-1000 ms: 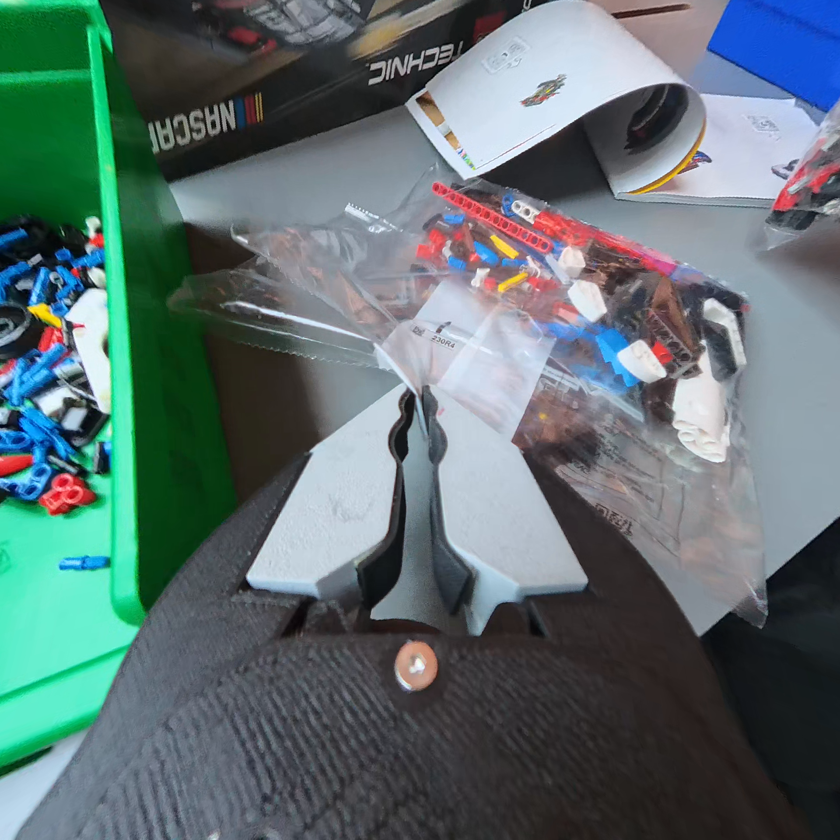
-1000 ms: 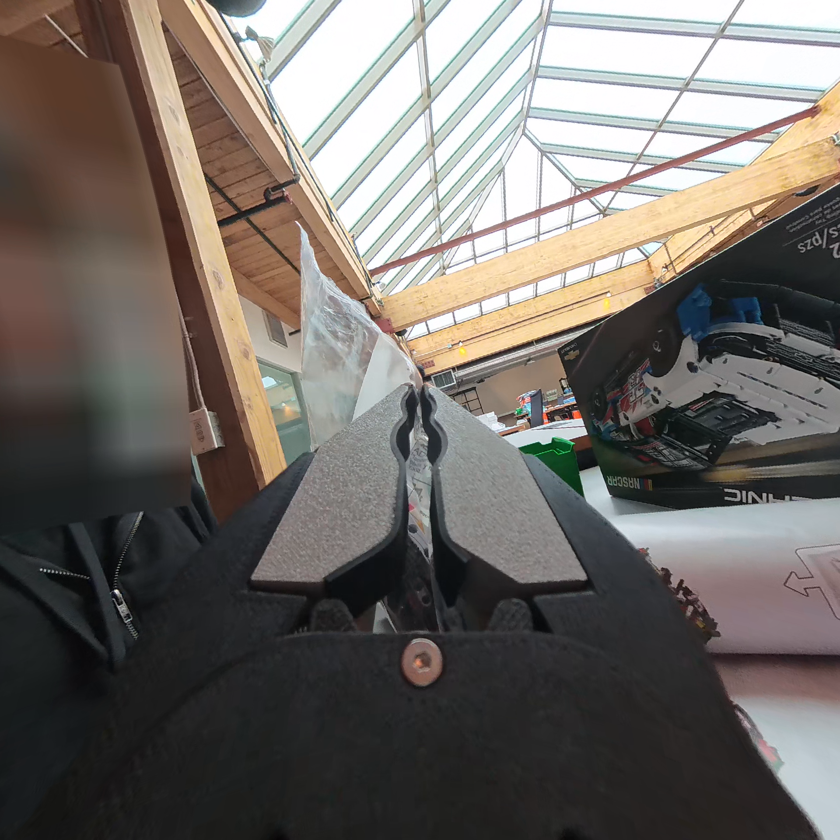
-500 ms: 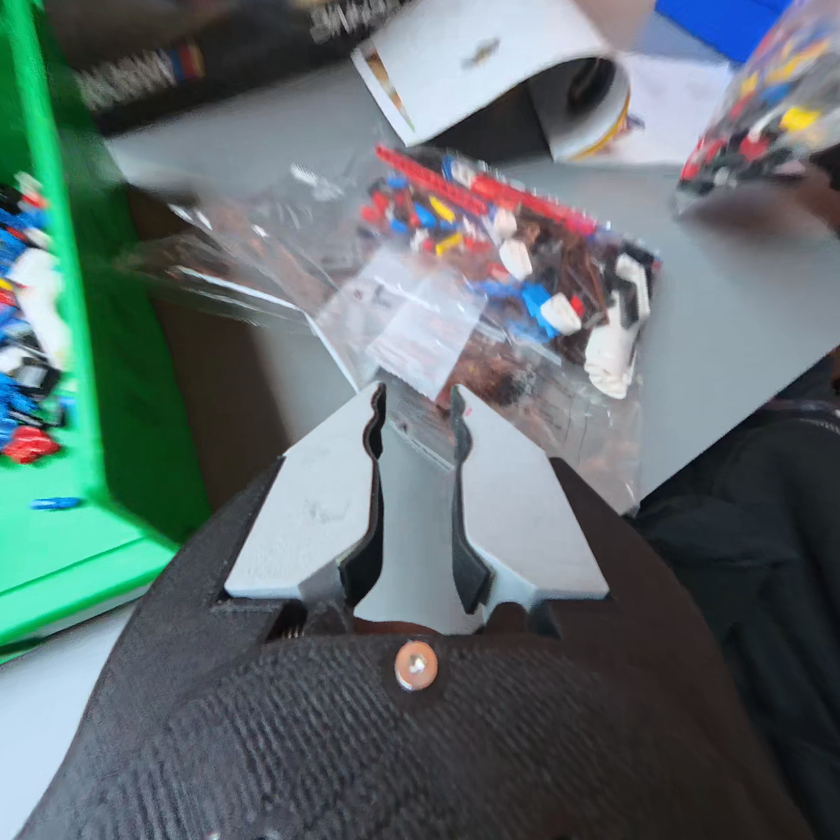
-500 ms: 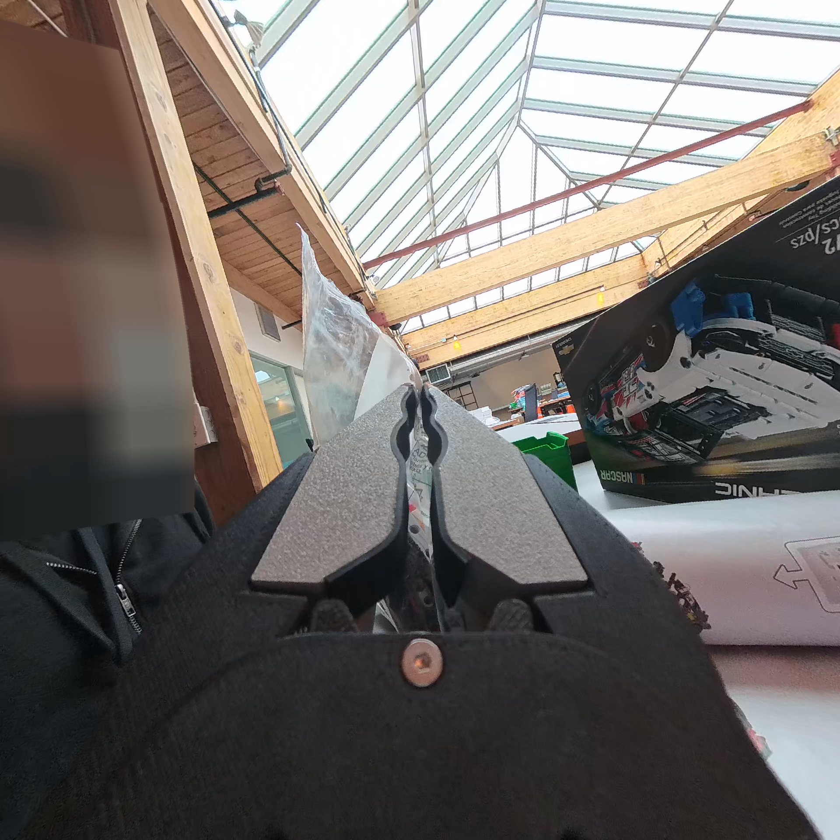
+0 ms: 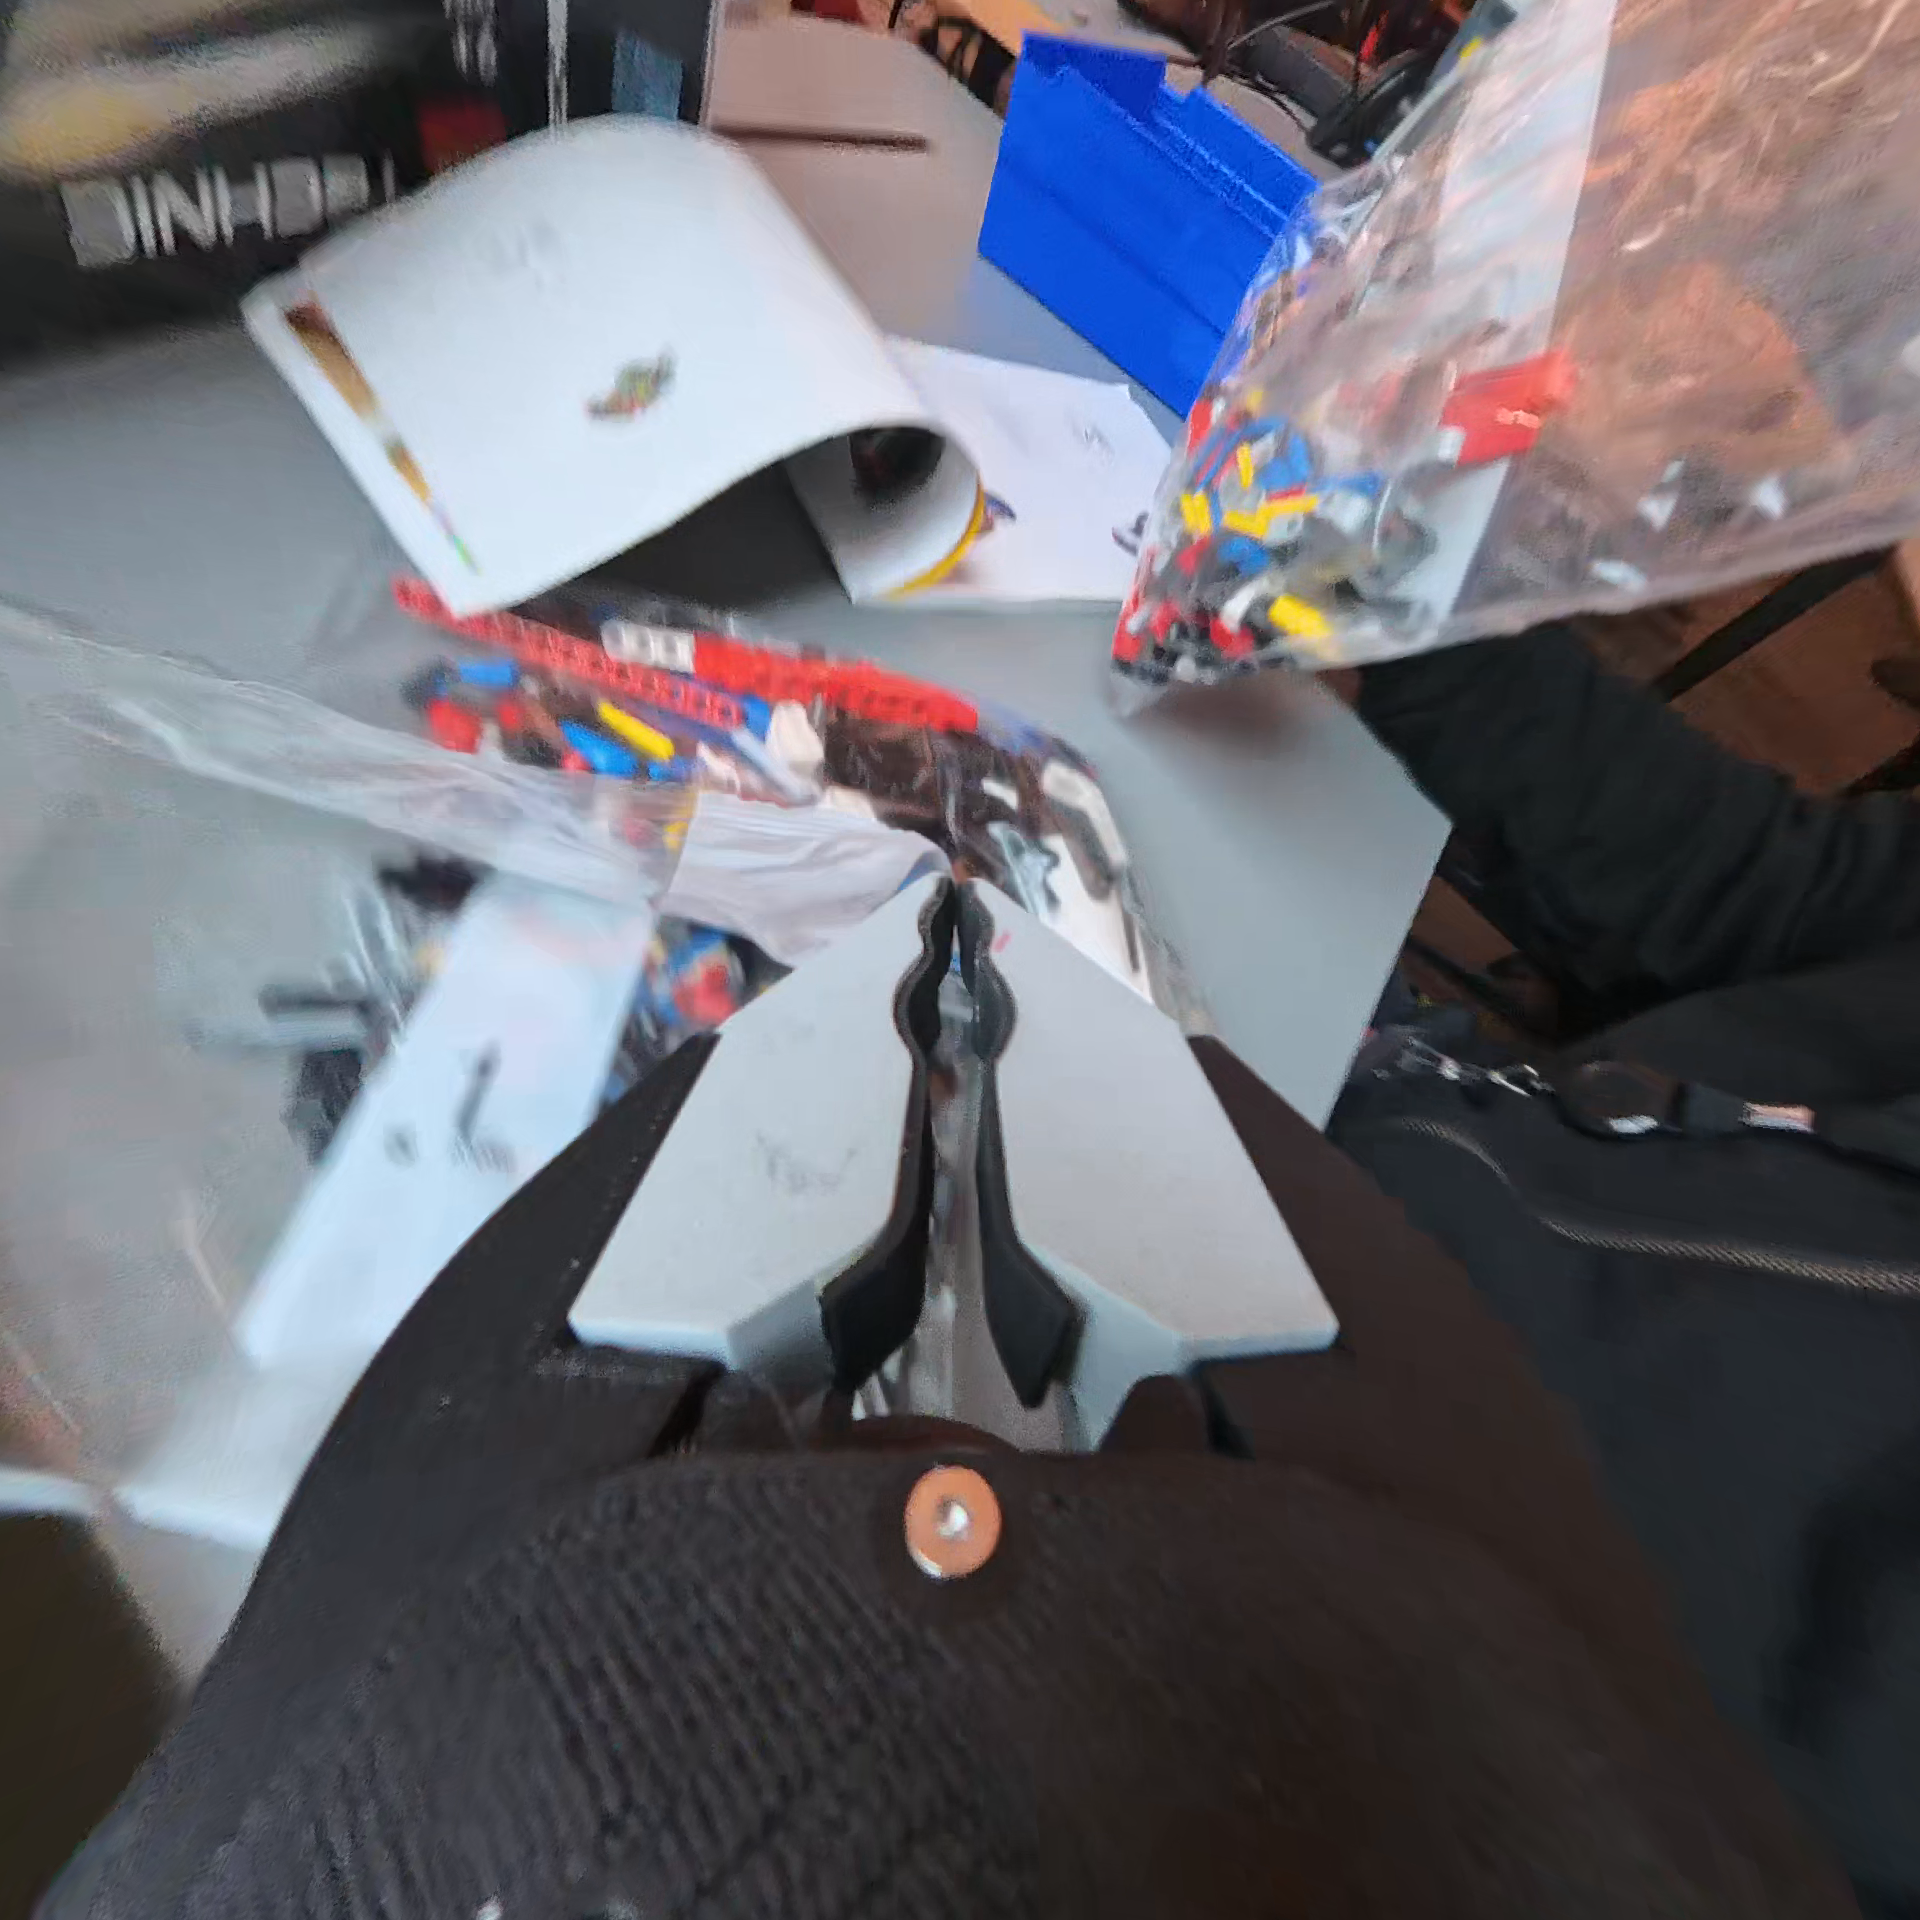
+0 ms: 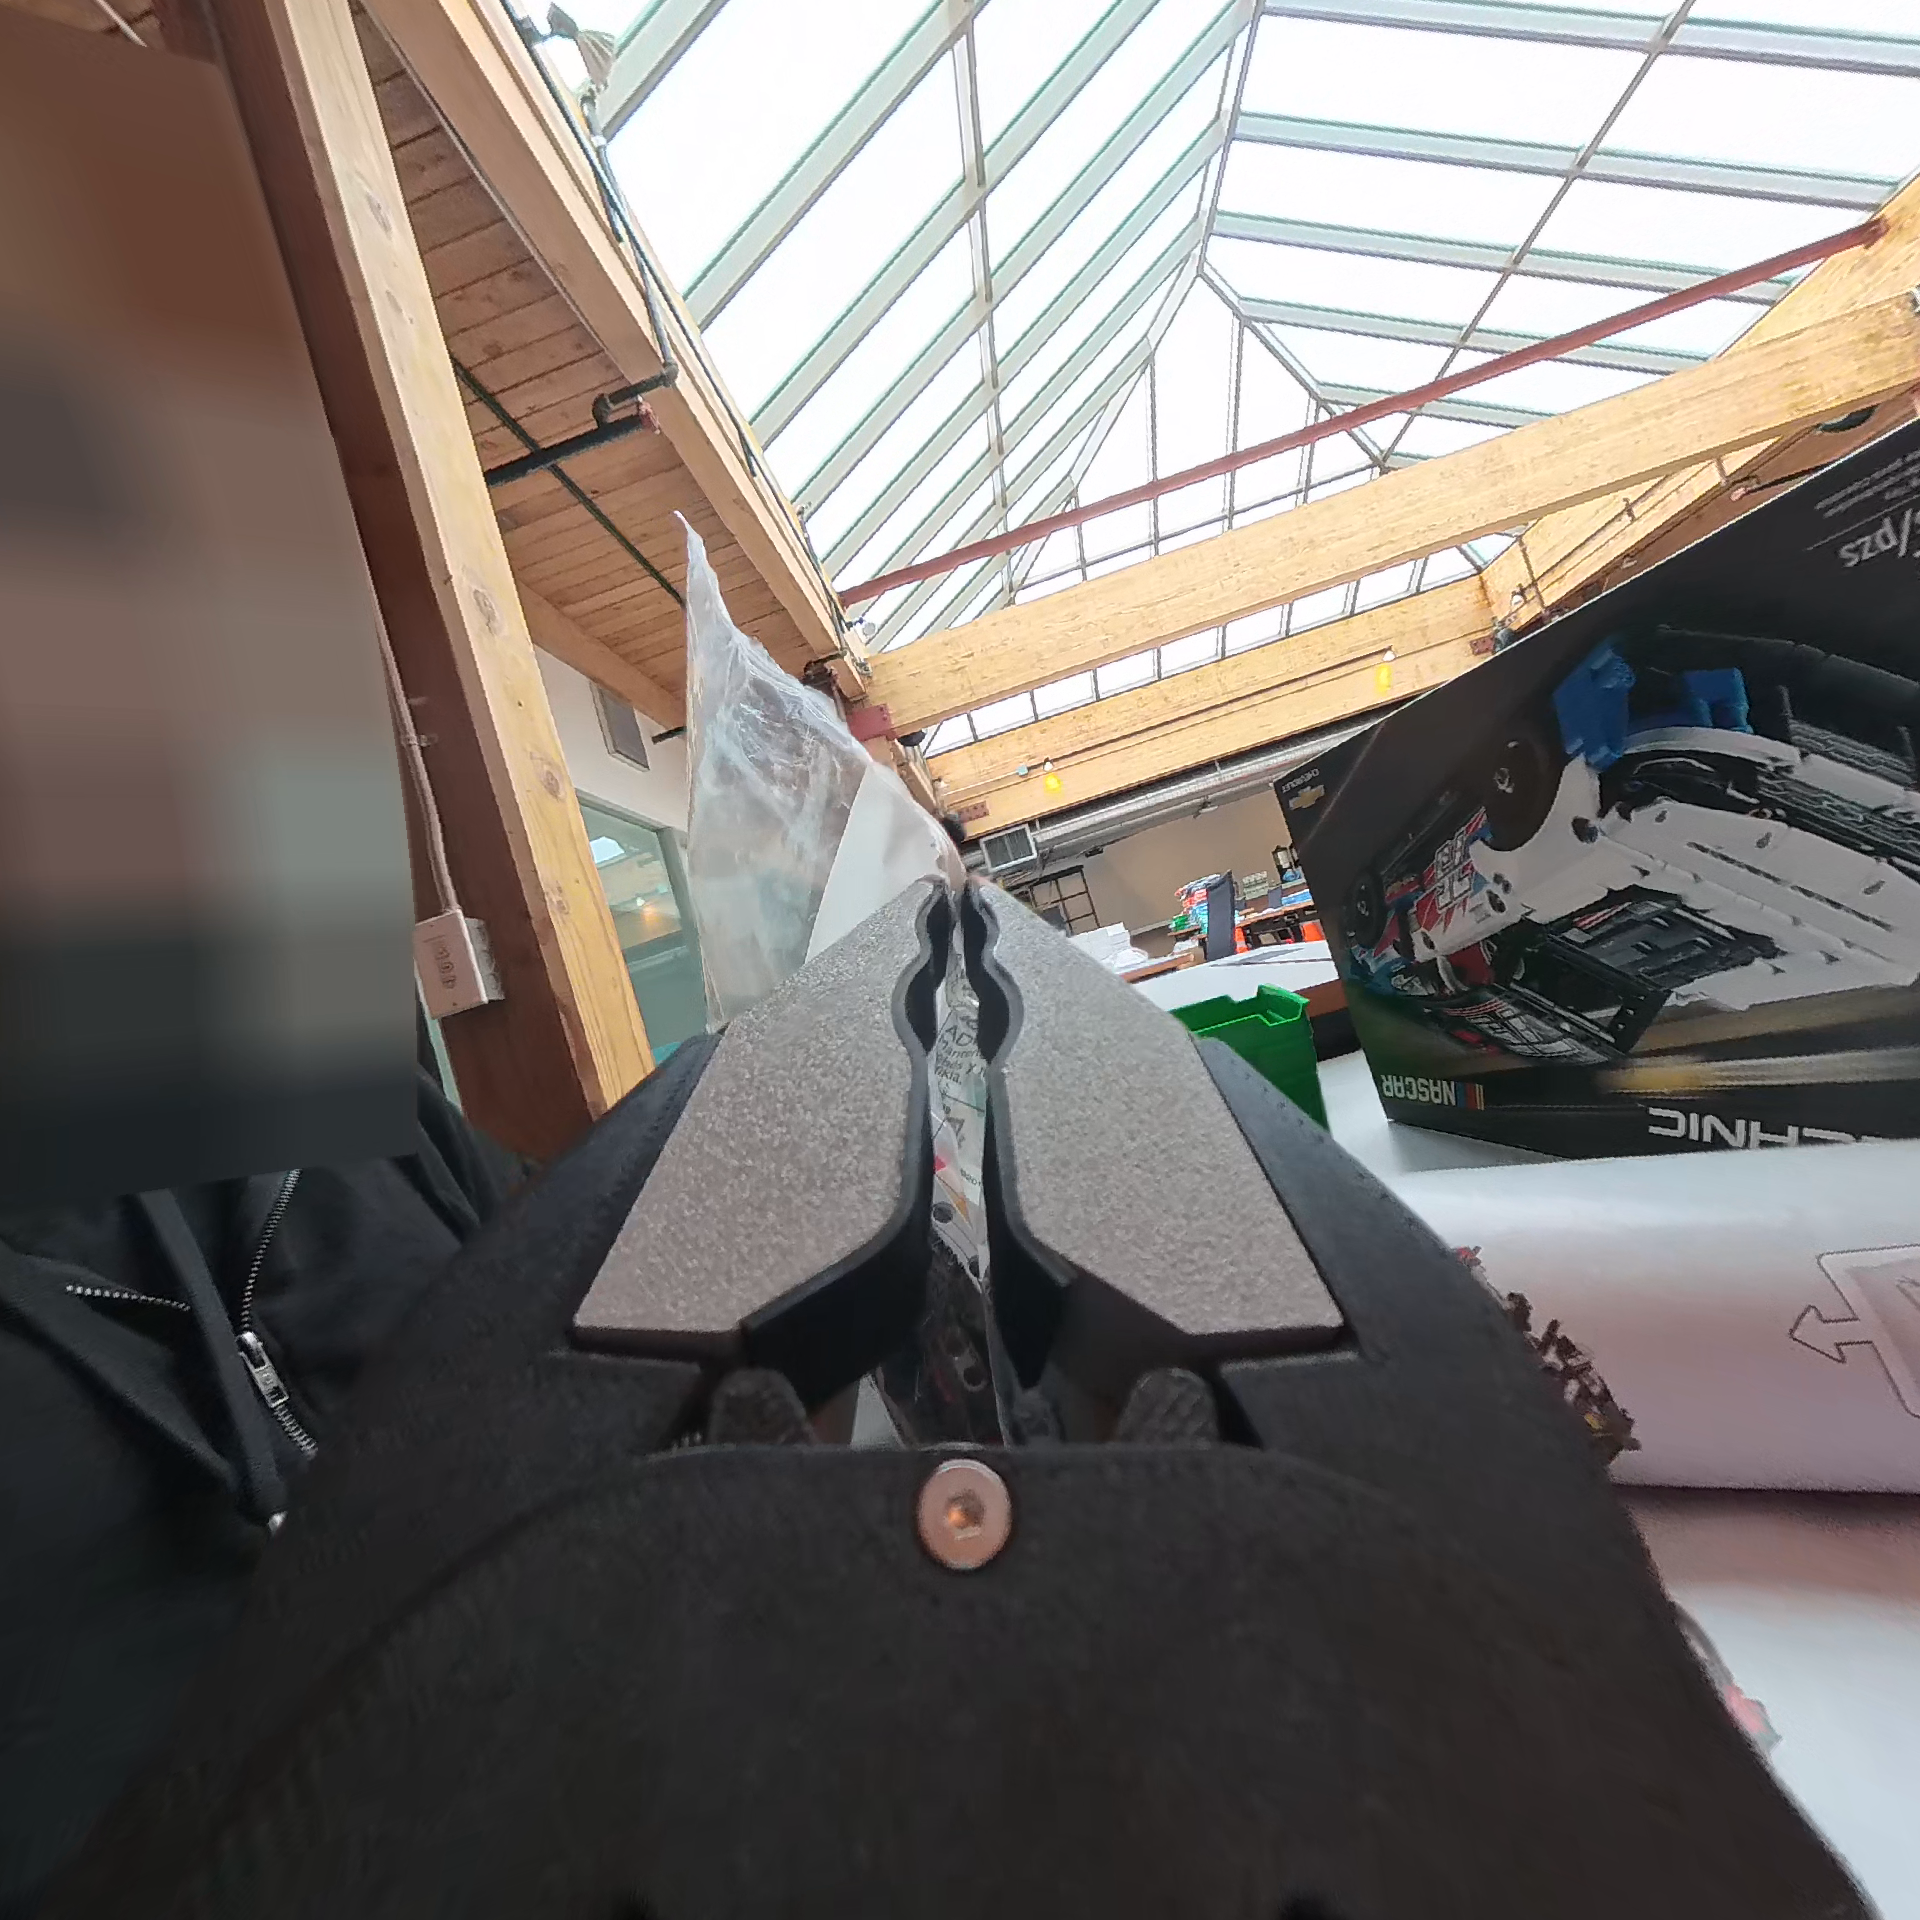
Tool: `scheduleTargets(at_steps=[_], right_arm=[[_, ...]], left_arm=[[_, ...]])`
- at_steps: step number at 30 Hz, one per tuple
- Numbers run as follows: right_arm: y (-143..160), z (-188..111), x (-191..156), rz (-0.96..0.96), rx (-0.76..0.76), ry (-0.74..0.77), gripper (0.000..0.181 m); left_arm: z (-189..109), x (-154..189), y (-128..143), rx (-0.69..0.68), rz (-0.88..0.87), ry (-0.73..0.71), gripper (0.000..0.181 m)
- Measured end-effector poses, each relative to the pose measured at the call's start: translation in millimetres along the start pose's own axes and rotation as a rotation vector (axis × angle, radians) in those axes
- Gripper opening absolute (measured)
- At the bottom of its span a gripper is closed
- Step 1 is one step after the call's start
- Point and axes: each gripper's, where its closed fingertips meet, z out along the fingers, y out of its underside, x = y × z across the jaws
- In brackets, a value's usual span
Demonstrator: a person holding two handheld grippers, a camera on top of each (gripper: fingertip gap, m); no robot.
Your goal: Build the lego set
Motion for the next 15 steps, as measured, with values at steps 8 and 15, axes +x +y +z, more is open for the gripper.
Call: scheduleTargets(at_steps=[8,15], right_arm=[[-12.2,-8.7,0.8,0.004,0.057,0.003,0.0],[-9.5,-6.0,-0.5,0.008,0.042,-0.007,0.0]], left_arm=[[25.0,28.3,-127.6,0.05,0.272,-0.015,0.0],[22.4,27.8,-142.7,0.112,0.284,-0.04,0.0]])
